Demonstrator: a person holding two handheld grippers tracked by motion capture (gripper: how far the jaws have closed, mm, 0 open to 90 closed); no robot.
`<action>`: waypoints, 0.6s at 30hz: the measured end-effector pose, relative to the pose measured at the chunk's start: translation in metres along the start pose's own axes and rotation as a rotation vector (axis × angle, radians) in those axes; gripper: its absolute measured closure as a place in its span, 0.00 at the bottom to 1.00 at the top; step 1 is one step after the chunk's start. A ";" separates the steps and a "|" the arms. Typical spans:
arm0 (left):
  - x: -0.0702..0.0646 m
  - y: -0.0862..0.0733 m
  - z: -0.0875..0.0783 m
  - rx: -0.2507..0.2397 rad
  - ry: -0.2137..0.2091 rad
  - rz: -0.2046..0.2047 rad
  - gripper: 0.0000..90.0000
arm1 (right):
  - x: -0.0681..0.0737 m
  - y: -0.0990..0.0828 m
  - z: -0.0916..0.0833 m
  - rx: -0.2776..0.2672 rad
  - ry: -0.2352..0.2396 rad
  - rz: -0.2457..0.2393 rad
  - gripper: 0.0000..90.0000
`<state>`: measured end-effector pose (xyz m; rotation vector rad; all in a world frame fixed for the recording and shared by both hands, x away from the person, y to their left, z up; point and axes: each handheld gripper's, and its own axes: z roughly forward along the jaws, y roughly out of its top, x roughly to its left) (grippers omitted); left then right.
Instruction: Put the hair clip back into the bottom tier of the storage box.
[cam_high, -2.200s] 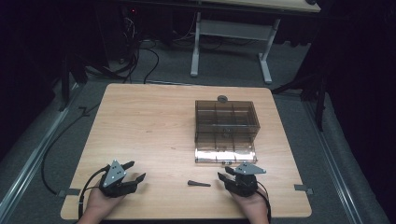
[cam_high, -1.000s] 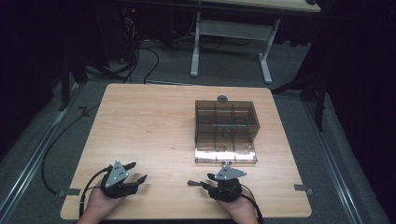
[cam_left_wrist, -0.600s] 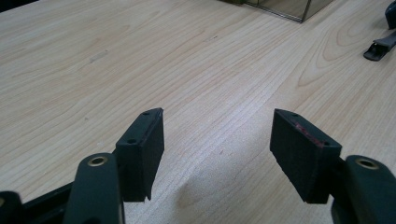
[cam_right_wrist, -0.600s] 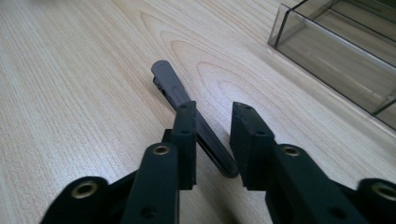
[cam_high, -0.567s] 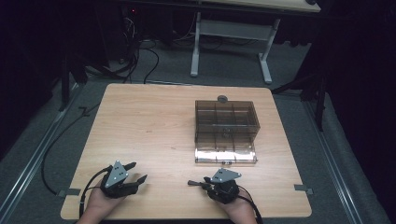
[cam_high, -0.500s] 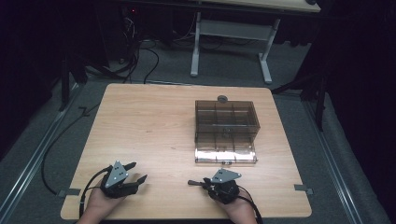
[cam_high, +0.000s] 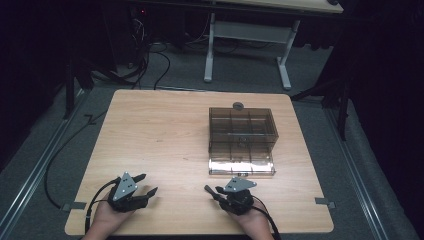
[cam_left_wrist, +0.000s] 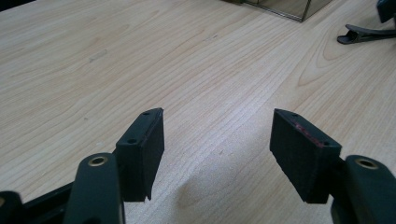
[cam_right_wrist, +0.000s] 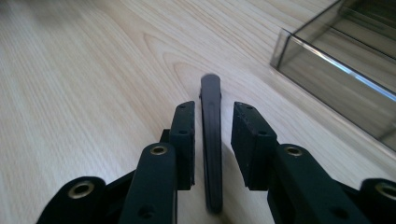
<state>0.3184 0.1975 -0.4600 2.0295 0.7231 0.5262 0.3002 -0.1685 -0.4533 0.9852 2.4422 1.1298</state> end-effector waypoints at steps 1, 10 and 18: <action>0.000 0.000 0.000 0.000 0.000 0.000 0.40 | 0.000 0.000 0.000 0.000 0.000 0.000 0.79; 0.000 0.000 0.000 0.001 -0.005 0.000 0.40 | 0.000 0.006 0.010 0.028 -0.004 0.011 0.86; 0.000 0.000 0.000 0.000 -0.003 -0.002 0.40 | 0.001 0.005 0.011 0.031 0.004 0.012 0.91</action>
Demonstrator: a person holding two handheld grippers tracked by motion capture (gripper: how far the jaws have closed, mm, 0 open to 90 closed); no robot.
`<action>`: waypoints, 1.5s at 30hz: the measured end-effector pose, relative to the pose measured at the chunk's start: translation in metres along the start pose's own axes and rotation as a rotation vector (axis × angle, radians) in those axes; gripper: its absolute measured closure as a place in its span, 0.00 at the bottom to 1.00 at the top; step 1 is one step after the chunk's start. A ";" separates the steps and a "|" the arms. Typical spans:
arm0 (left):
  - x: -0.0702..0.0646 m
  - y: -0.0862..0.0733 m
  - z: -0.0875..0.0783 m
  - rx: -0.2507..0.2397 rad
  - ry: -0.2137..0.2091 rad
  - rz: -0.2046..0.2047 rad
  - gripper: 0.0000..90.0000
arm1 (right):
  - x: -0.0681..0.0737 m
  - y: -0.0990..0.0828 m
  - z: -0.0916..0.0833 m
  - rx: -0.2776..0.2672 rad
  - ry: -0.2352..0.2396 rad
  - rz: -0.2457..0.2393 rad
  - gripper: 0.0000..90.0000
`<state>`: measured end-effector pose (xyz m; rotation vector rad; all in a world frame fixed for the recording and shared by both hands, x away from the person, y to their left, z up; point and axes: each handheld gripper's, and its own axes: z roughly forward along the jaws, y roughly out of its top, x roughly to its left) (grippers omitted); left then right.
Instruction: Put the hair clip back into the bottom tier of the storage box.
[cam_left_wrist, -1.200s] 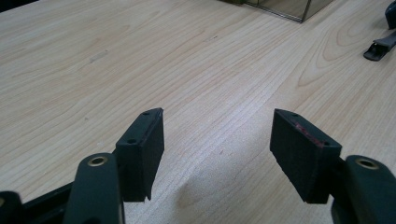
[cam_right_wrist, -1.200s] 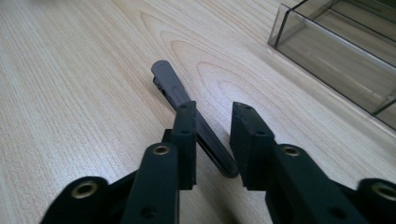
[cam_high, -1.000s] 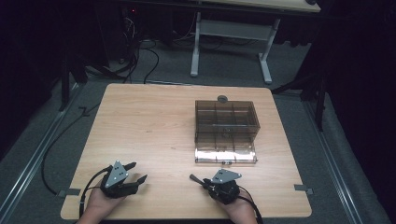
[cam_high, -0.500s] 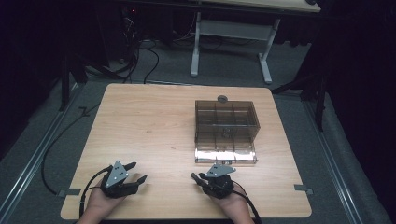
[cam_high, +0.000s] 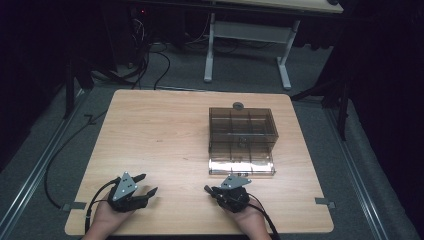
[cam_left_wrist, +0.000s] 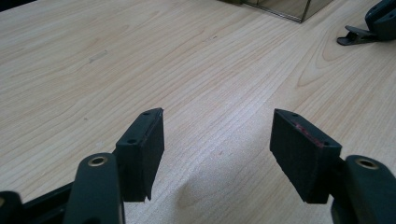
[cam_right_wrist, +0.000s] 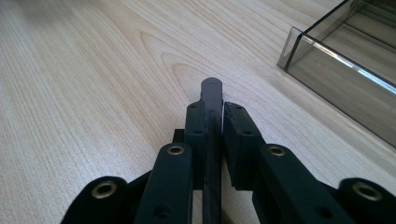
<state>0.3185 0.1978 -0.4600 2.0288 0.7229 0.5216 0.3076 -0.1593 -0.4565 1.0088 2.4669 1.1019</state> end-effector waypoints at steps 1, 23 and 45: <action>0.000 0.000 0.000 0.000 0.000 0.000 0.40 | 0.000 0.000 0.000 0.000 0.002 -0.001 0.91; 0.000 0.000 0.000 0.001 -0.002 0.002 0.40 | 0.000 -0.003 -0.009 -0.007 -0.026 -0.018 0.91; 0.000 0.000 0.000 0.001 -0.001 0.005 0.40 | -0.003 -0.007 -0.019 -0.015 -0.049 -0.009 0.91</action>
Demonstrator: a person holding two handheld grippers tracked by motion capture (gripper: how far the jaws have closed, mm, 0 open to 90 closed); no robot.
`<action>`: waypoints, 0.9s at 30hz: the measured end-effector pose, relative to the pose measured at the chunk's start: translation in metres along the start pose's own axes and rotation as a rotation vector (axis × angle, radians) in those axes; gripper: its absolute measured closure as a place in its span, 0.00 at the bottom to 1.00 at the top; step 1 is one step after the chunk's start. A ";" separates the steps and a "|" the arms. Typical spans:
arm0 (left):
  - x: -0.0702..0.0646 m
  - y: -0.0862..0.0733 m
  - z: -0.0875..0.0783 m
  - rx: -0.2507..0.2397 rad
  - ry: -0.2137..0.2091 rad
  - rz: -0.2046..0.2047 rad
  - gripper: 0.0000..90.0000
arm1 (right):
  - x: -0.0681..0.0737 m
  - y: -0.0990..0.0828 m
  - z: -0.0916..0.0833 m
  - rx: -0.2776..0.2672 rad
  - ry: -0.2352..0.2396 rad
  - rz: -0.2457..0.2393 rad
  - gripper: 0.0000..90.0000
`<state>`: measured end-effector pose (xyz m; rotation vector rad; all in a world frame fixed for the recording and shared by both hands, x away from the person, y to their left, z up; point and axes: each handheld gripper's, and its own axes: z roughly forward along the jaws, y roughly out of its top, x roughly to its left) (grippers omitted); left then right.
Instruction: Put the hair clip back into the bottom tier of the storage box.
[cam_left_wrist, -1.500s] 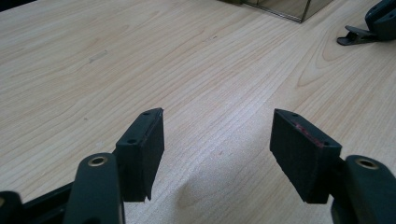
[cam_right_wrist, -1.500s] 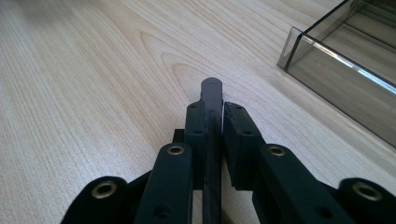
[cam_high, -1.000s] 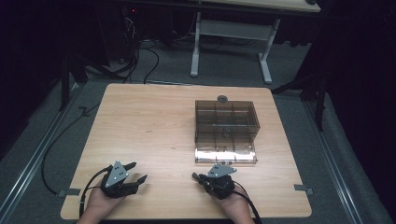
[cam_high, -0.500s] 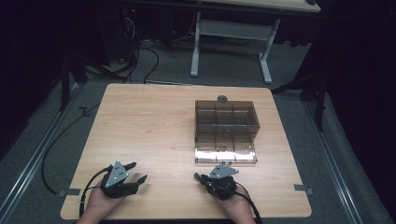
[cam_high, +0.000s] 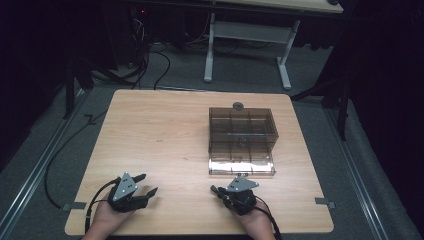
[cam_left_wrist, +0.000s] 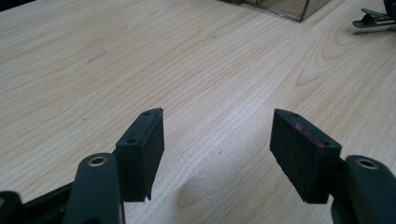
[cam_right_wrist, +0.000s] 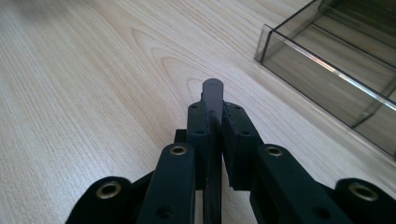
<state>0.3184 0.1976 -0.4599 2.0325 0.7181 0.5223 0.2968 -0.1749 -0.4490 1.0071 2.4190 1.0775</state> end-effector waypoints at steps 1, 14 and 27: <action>0.000 0.000 0.000 0.000 0.000 0.000 0.40 | -0.001 -0.001 -0.001 0.000 -0.003 0.005 0.91; 0.000 0.000 0.000 0.000 0.001 -0.001 0.40 | -0.012 -0.011 -0.016 -0.012 -0.040 0.034 0.91; 0.000 0.000 0.000 0.000 0.001 0.000 0.40 | -0.017 -0.014 -0.022 -0.014 -0.059 0.052 0.91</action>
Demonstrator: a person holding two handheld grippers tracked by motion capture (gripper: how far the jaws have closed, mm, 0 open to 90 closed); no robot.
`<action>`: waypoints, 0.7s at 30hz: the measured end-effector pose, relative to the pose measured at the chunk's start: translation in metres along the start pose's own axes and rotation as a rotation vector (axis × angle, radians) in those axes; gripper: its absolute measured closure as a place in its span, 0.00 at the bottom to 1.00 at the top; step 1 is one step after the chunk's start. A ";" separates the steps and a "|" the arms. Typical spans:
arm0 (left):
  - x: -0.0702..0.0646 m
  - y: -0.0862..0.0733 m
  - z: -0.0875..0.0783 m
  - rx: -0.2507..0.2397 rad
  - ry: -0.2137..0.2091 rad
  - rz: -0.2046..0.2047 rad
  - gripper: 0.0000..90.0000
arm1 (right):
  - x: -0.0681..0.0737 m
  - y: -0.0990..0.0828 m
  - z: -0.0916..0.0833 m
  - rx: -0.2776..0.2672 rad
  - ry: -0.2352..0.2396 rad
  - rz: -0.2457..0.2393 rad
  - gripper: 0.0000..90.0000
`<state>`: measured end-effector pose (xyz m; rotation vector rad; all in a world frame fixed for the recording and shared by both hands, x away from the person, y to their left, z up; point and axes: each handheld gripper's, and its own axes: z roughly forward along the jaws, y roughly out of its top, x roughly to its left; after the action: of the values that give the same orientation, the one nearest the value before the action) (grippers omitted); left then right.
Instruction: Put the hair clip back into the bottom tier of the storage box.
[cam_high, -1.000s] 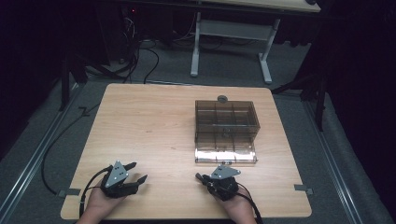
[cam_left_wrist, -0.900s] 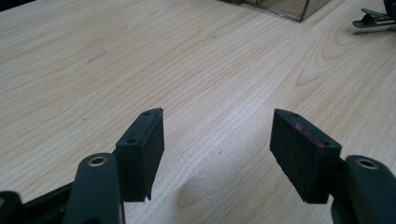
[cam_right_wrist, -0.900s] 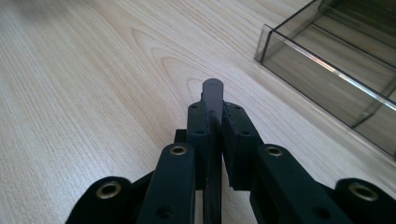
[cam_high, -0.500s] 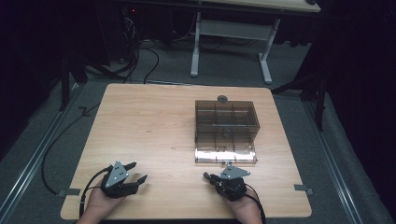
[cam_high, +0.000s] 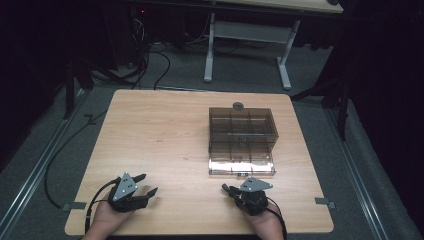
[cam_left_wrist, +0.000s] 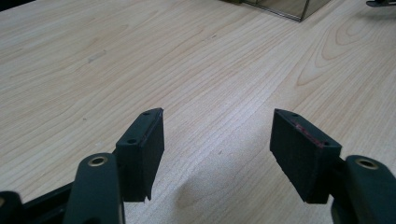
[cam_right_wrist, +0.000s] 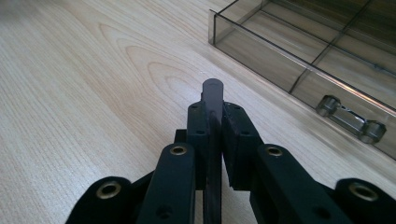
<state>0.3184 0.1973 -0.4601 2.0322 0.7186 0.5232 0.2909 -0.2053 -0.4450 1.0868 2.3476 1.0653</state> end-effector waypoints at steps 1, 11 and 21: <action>0.000 0.000 0.000 0.001 -0.001 0.000 0.40 | -0.001 0.000 -0.001 0.000 -0.001 0.002 0.91; 0.000 0.000 0.000 0.001 -0.001 0.000 0.40 | -0.007 -0.005 -0.008 -0.001 -0.030 0.021 0.91; 0.000 0.000 0.000 0.001 -0.002 0.001 0.40 | -0.022 -0.017 -0.021 0.009 -0.092 0.056 0.91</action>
<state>0.3184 0.1973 -0.4600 2.0340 0.7173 0.5209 0.2853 -0.2395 -0.4441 1.1856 2.2646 1.0029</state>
